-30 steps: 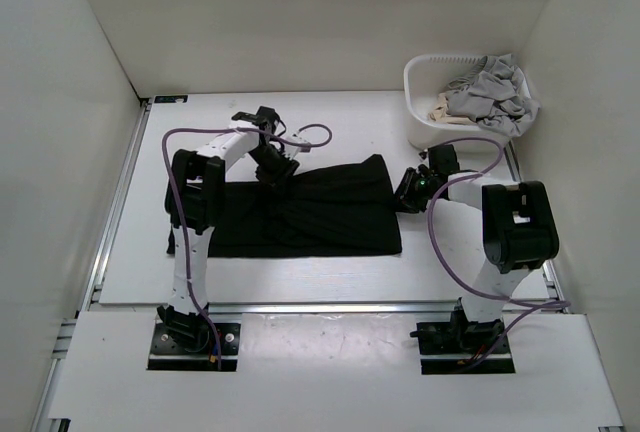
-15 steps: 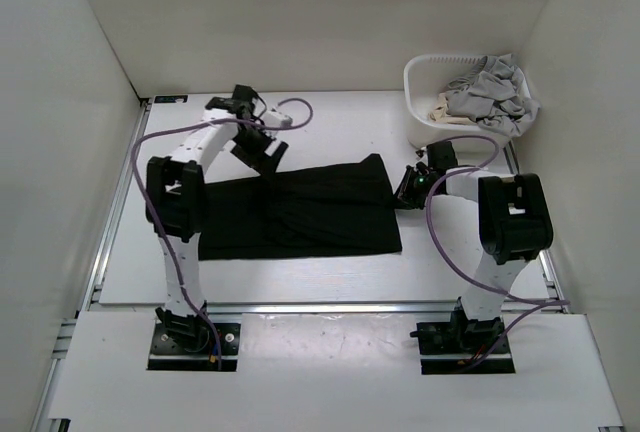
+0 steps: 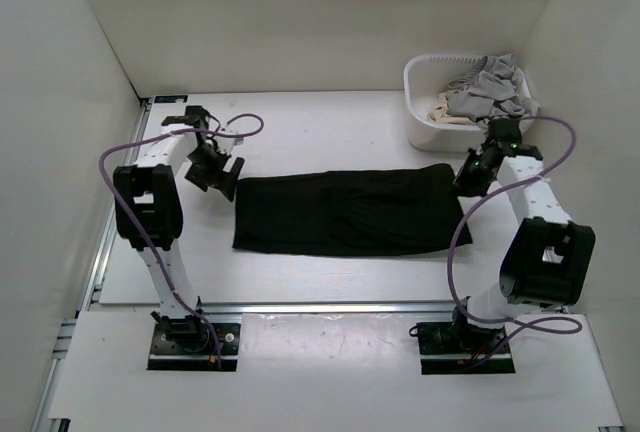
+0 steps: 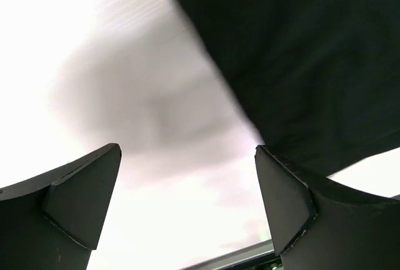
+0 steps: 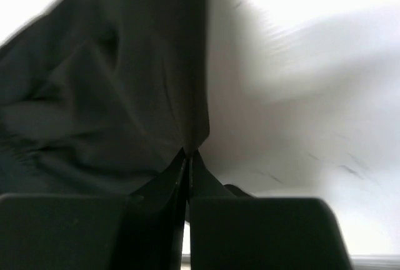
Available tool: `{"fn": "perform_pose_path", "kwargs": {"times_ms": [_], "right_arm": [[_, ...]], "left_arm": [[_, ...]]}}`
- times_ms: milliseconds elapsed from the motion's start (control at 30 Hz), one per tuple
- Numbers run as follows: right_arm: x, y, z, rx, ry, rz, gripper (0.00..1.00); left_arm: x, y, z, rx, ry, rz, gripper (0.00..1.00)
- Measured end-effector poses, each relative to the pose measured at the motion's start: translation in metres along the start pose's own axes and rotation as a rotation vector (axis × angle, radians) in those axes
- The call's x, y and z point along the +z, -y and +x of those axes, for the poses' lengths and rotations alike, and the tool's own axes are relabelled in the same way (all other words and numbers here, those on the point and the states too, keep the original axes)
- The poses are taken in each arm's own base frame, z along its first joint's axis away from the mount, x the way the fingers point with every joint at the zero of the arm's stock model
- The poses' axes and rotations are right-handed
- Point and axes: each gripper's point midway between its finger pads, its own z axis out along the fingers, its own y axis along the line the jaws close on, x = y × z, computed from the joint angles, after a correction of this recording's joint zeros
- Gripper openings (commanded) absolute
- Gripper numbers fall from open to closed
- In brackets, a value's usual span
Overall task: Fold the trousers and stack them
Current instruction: Fold the trousers
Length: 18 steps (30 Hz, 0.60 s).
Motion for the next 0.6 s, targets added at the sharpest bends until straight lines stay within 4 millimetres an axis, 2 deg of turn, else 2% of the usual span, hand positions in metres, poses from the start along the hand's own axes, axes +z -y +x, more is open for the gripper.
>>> {"fn": "perform_pose_path", "kwargs": {"times_ms": [100,233,300,367,400,467,533,600], "right_arm": [[-0.044,0.002,-0.026,-0.037,0.080,0.069,0.00],[-0.098,-0.002,-0.051,-0.086,0.153,0.153,0.00],[-0.121,-0.015,-0.055,-0.123,0.176,0.175,0.00],[-0.136,-0.044,-0.051,-0.196,0.187,0.165,0.00],[-0.139,-0.061,-0.046,-0.241,0.182,0.155,0.00],[-0.132,-0.098,-0.029,-0.335,0.145,0.133,0.00],[-0.116,-0.137,-0.004,-0.431,0.076,0.128,0.00],[-0.096,-0.176,0.012,-0.501,0.030,0.122,0.00]], "left_arm": [[0.024,0.025,-0.006,0.028,-0.032,0.077,1.00],[0.053,0.068,-0.025,0.094,-0.058,0.169,1.00],[0.056,0.090,-0.036,0.125,-0.049,0.215,1.00],[0.059,0.107,-0.044,0.140,-0.033,0.268,1.00],[0.060,0.115,-0.047,0.149,-0.030,0.289,1.00],[0.062,0.127,-0.054,0.165,-0.021,0.328,1.00],[0.064,0.138,-0.060,0.183,-0.014,0.352,1.00],[0.066,0.152,-0.067,0.205,-0.007,0.378,1.00]]}}
